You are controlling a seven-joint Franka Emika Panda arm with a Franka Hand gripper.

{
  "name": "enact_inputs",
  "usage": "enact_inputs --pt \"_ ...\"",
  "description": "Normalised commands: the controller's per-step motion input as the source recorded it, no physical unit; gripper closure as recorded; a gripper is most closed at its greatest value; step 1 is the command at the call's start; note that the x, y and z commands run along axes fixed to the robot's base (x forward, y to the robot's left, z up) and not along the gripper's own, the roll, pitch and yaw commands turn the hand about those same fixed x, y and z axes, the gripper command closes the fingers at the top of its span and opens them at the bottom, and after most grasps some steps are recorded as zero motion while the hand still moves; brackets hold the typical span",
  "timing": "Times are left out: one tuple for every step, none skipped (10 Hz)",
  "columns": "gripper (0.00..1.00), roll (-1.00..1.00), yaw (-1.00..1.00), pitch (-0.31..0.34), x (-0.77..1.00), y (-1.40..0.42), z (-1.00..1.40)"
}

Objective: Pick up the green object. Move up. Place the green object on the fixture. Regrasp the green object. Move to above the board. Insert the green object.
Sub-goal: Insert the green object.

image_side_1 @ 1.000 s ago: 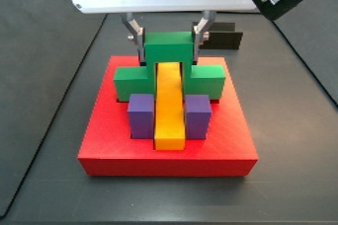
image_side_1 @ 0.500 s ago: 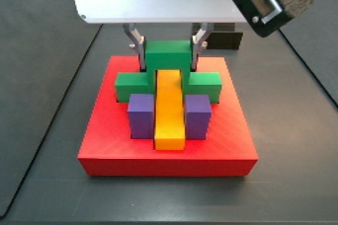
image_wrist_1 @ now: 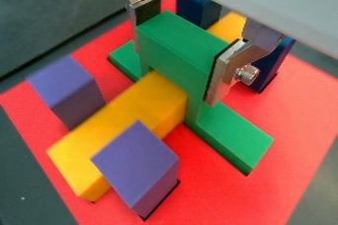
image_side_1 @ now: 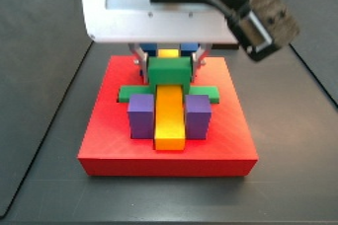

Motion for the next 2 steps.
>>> enact_inputs --pt "1.00 0.01 0.00 -0.076 0.04 0.00 -0.38" --pt "1.00 0.00 0.00 0.000 0.00 0.00 0.00"
